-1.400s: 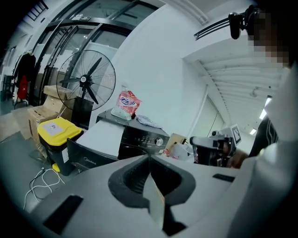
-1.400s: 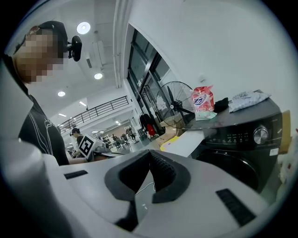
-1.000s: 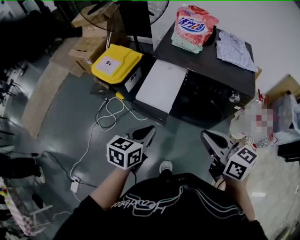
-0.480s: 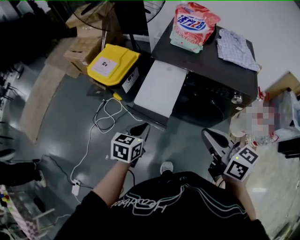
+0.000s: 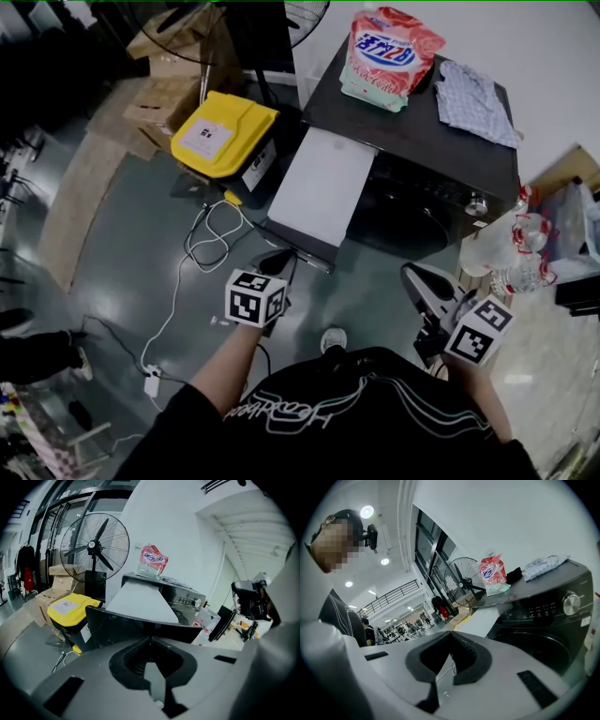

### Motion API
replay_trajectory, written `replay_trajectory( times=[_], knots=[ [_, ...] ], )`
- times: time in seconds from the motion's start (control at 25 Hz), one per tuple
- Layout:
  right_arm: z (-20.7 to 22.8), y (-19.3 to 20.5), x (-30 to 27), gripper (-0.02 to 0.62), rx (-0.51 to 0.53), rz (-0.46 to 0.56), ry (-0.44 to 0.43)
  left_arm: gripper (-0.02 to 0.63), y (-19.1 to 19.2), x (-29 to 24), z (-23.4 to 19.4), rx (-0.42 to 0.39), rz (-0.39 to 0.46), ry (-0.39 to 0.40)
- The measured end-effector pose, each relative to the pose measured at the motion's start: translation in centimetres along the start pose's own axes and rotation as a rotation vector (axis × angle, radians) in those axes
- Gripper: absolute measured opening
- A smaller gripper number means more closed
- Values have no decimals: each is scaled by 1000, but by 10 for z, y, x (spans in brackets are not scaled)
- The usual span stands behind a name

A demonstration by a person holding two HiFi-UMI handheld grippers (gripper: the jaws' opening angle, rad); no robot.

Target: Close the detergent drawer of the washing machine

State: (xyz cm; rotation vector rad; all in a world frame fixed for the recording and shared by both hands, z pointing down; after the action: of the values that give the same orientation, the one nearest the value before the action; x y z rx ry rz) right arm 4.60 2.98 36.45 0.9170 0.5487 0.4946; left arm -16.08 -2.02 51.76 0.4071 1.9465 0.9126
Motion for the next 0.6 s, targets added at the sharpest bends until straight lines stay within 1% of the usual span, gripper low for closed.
replay_trajectory(
  times=[0.32,0.44,0.6],
  knots=[
    [7,-4,-13,26,-13,-6,7,32,-2,-1,-1,23,3,22],
    [11,-4,-15,26,-45,-6,6,31,-2,0,-1,43,-1,30],
    [16,-6,-17,26,-86,23,3,29,-3,0,-1,53,6,29]
  ],
)
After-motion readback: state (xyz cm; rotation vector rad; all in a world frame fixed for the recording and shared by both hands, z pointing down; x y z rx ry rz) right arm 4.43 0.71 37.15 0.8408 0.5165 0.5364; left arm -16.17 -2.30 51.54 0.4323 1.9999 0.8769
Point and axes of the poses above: the fingertips, and each gripper's own axes: x backward along the fingers, z to its right, y out of its underside, the point moved 1 cm from there along x, backward along the fingers, and after that the axes turned 3 degrees about x, right-handed, at the moved point
